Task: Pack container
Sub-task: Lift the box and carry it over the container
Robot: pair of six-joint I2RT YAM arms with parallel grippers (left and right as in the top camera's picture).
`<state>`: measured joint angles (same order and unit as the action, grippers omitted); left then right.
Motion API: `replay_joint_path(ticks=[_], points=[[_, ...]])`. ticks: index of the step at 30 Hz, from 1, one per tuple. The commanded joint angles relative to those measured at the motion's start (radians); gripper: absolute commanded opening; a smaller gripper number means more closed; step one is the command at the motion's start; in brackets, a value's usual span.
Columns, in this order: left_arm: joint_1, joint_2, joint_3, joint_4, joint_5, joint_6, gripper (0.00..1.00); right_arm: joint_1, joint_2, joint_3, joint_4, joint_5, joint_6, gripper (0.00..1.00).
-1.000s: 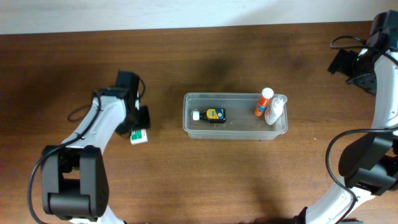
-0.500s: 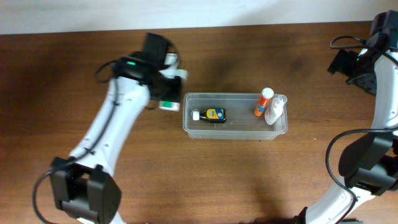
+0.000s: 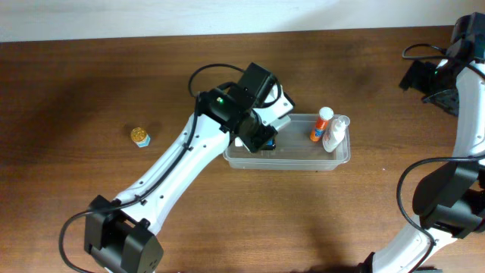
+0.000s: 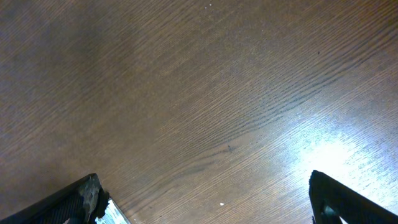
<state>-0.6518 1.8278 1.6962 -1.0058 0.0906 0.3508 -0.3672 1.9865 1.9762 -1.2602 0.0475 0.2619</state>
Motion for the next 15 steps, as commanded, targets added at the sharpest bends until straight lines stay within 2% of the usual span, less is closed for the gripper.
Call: replay_joint_path(ticks=[1, 10, 12, 15], points=[[-0.015, 0.018, 0.013, 0.020, 0.092, 0.161, 0.52, -0.006, 0.008, -0.003, 0.000, 0.009, 0.005, 0.98], [-0.053, 0.082, 0.012, 0.077, 0.140, 0.280, 0.52, -0.006, 0.008, -0.003, 0.000, 0.009, 0.005, 0.98], [-0.070, 0.094, 0.011, 0.084, 0.148, 0.299, 0.59, -0.006, 0.008, -0.003, 0.000, 0.009, 0.005, 0.98], [-0.095, 0.110, 0.011, 0.105, 0.150, 0.322, 0.60, -0.006, 0.008, -0.003, 0.000, 0.009, 0.005, 0.98]])
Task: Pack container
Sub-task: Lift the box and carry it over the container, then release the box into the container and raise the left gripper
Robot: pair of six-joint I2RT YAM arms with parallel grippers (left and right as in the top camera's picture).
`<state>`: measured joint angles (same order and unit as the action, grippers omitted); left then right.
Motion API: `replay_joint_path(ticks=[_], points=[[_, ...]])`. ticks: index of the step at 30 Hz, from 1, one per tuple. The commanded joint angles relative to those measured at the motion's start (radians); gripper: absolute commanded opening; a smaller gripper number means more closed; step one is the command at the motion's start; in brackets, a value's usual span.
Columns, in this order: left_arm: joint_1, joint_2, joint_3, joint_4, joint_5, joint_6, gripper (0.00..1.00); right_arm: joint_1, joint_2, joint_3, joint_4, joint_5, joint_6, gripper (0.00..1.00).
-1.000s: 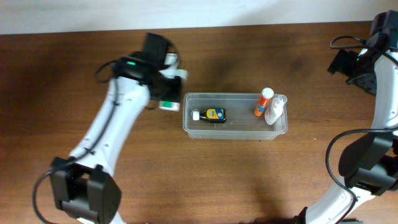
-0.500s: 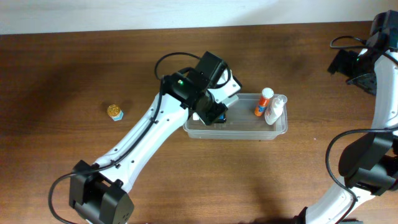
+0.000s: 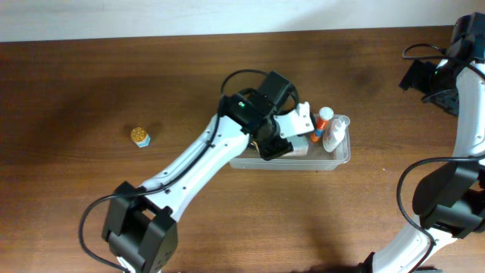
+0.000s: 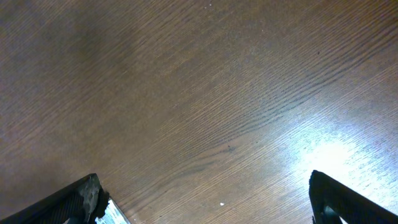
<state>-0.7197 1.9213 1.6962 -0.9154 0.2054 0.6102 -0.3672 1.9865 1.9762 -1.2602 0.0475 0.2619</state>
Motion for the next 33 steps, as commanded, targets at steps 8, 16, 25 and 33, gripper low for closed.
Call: replay_joint_path(ticks=[8, 16, 25, 33], points=[[-0.079, 0.058, 0.011, 0.043, 0.034, 0.103, 0.60, -0.006, 0.008, -0.003, 0.000, 0.009, 0.005, 0.98], [-0.084, 0.066, 0.026, 0.140, -0.155, 0.098, 0.87, -0.006, 0.008, -0.003, 0.000, 0.009, 0.005, 0.98], [-0.019, 0.064, 0.186, 0.164, -0.576, -0.183, 0.99, -0.006, 0.008, -0.003, 0.000, 0.009, 0.005, 0.98], [0.233, 0.064, 0.203, 0.018, -0.739, -0.743, 0.99, -0.006, 0.008, -0.003, 0.000, 0.009, 0.005, 0.98]])
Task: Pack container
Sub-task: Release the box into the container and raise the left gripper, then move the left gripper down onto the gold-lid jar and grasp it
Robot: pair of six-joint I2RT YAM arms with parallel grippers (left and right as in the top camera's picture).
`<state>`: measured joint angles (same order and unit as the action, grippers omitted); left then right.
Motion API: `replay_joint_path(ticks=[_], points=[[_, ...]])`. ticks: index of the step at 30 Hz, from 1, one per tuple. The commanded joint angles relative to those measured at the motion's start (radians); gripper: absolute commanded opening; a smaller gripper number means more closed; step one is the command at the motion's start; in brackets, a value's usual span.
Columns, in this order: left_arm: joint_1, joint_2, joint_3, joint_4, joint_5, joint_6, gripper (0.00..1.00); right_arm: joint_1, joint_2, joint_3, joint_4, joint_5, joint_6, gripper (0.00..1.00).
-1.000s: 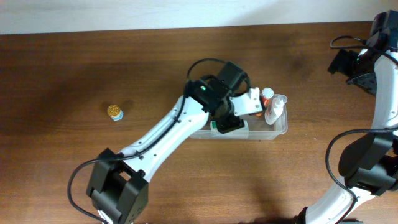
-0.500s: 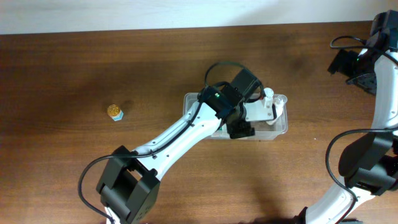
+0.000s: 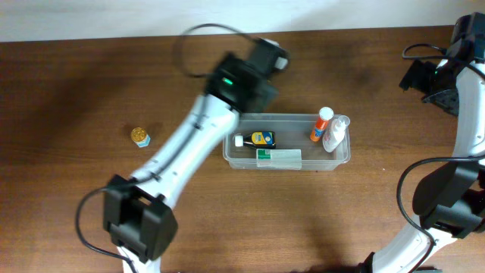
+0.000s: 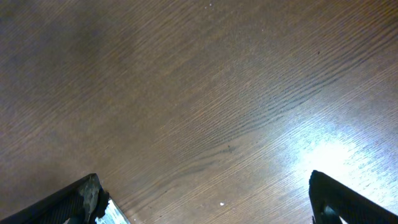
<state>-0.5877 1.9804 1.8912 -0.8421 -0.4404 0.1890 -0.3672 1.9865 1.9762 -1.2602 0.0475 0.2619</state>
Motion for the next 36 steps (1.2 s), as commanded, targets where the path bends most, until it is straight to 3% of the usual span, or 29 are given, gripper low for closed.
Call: replay_joint_path(ticks=[1, 7, 15, 20, 36], points=[[0.146, 0.005, 0.008, -0.089, -0.070, -0.374, 0.99, -0.006, 0.008, -0.003, 0.000, 0.009, 0.005, 0.98], [0.349, 0.005, 0.008, -0.221, 0.196, -0.393, 0.99, -0.006, 0.008, -0.003, 0.000, 0.009, 0.005, 0.98], [0.543, 0.008, 0.008, -0.358, 0.247, -0.378, 0.99, -0.006, 0.008, -0.003, 0.000, 0.009, 0.005, 0.98], [0.639, 0.043, 0.008, -0.373, 0.406, -0.370, 0.99, -0.006, 0.008, -0.003, 0.000, 0.009, 0.005, 0.98], [0.658, 0.259, 0.007, -0.488, 0.430, -0.327, 0.99, -0.006, 0.008, -0.003, 0.000, 0.009, 0.005, 0.98]])
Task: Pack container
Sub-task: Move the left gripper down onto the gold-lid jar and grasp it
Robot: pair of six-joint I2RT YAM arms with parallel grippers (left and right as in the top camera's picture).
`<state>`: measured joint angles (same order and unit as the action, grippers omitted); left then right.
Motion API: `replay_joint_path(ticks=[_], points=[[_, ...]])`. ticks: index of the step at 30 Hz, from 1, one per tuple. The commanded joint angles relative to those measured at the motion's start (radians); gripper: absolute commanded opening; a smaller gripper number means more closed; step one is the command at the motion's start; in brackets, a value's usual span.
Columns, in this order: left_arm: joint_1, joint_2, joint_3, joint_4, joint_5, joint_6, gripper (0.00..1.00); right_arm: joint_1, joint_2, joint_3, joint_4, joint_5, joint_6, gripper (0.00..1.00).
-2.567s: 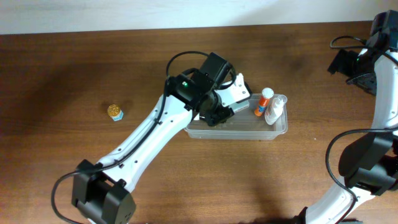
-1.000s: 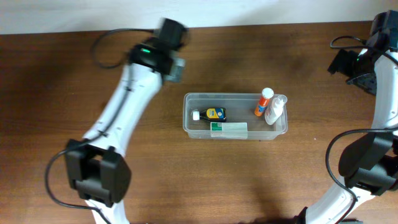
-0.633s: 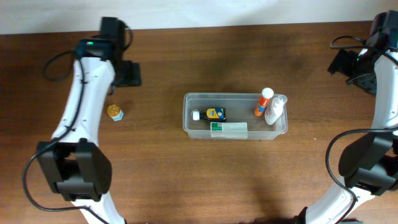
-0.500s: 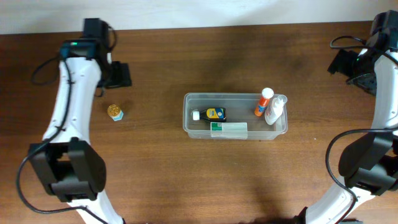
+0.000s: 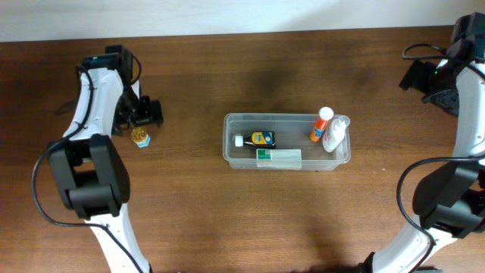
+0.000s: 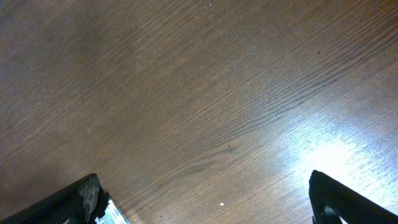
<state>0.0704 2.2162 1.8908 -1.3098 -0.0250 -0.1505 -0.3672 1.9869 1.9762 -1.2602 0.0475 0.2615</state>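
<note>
A clear plastic container (image 5: pixel 340 154) lies at the table's middle. In it are a small dark bottle with a yellow label (image 5: pixel 262 139), a green and white box (image 5: pixel 279 157), an orange glue stick (image 5: pixel 321 123) and a clear bottle (image 5: pixel 336 133). A small yellow item on a blue base (image 5: pixel 139 136) stands on the wood at the left. My left gripper (image 5: pixel 141 115) hovers just behind it, fingers apart and empty. My right gripper (image 6: pixel 205 208) is open over bare wood at the far right (image 5: pixel 433 80).
The wooden table (image 5: pixel 242 220) runs to a white wall along the back edge. A black cable loops beside the right arm (image 5: pixel 413 51). The left arm's base stands at the front left (image 5: pixel 91 182).
My left arm has swung from behind the container's back left corner to the far left, and its gripper now sits over the small yellow item. The right arm has not moved.
My left gripper was low in the container's left end. Then it was over the container's middle with the green and white box. Later the box lay in the container and the arm was behind it. Now the gripper is at the yellow item.
</note>
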Motion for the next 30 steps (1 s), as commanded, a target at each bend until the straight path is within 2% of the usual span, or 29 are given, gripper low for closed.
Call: replay_joint_path(ticks=[1, 21, 22, 25, 30], points=[[0.000, 0.027, 0.007, -0.024, 0.015, 0.013, 0.99, -0.006, 0.008, -0.003, 0.000, 0.009, 0.005, 0.98], [0.003, 0.062, 0.006, 0.028, 0.030, 0.009, 0.95, -0.006, 0.008, -0.003, 0.000, 0.009, 0.005, 0.98], [0.003, 0.062, 0.006, 0.028, 0.030, 0.010, 0.93, -0.006, 0.008, -0.003, 0.000, 0.009, 0.005, 0.99], [0.003, 0.062, 0.006, 0.033, 0.030, 0.009, 0.79, -0.006, 0.008, -0.003, 0.000, 0.009, 0.006, 0.98], [0.003, 0.062, 0.005, 0.034, 0.030, 0.010, 0.74, -0.006, 0.008, -0.003, 0.000, 0.009, 0.005, 0.98]])
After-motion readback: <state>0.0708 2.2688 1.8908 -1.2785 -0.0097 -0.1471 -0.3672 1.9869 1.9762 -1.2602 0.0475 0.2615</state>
